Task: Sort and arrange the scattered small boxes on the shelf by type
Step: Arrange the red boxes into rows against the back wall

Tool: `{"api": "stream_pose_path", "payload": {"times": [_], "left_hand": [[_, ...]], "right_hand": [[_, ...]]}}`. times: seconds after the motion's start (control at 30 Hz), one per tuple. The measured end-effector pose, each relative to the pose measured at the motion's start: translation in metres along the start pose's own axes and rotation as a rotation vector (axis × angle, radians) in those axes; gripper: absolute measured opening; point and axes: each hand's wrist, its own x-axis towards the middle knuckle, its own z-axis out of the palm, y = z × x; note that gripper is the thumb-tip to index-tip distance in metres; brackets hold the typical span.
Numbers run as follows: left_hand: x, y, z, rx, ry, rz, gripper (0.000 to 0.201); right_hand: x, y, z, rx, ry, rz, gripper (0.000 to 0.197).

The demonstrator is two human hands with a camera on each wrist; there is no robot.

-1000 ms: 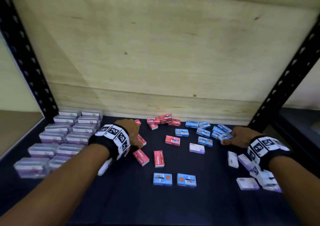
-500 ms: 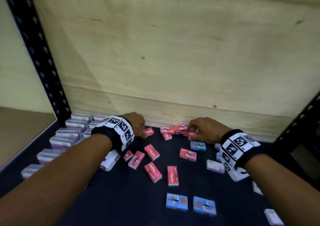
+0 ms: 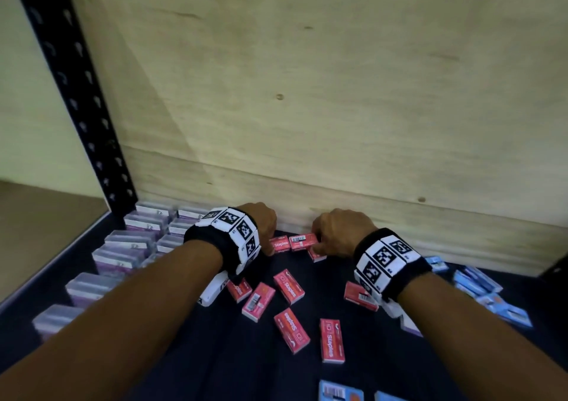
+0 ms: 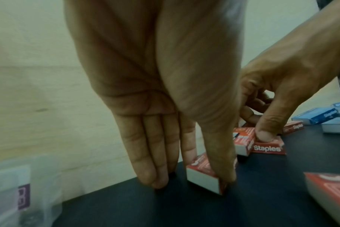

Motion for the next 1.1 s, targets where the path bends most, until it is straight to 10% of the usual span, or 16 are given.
{"api": "stream_pose_path", "payload": {"times": [1.1], "left_hand": [[-0.002, -0.015, -0.009, 0.017, 0.025, 0.041, 0.049]], "right_hand": [[0.000, -0.001, 0.010, 0.177, 0.018, -0.062, 0.033]]}}
